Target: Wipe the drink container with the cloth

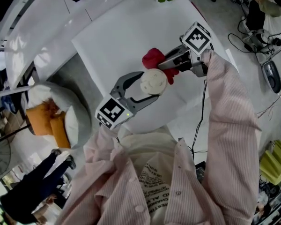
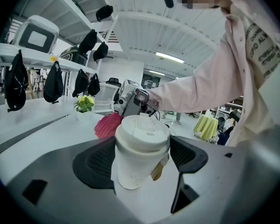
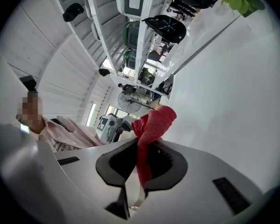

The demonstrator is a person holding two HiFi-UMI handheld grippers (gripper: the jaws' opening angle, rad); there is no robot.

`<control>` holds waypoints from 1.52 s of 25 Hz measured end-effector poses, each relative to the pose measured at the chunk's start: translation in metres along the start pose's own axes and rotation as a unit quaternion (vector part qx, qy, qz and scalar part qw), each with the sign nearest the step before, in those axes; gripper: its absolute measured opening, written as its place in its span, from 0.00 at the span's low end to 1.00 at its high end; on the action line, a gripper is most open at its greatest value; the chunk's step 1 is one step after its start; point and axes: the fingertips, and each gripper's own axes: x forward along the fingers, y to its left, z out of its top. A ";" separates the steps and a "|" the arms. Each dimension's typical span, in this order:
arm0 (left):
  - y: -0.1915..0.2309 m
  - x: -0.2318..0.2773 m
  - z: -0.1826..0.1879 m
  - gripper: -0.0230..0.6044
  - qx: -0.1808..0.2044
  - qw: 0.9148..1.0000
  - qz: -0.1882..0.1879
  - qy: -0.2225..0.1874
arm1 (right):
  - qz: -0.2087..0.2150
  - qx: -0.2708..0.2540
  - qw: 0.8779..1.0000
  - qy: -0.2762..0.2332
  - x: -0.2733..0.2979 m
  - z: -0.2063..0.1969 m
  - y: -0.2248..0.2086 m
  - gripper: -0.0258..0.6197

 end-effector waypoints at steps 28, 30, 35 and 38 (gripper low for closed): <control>-0.001 0.001 -0.001 0.62 -0.023 1.000 -0.011 0.000 | -0.029 0.015 0.999 0.032 0.032 -0.009 -0.060 0.10; -0.001 0.001 -0.001 0.62 -0.018 1.000 -0.012 -0.001 | -0.036 0.015 0.999 0.036 0.034 -0.010 -0.065 0.10; -0.001 0.001 0.000 0.62 -0.025 1.000 -0.013 0.000 | -0.050 0.018 0.998 0.043 0.038 -0.012 -0.073 0.10; -0.001 0.001 0.000 0.62 -0.025 1.000 -0.014 0.000 | -0.063 0.014 0.997 0.051 0.041 -0.013 -0.078 0.10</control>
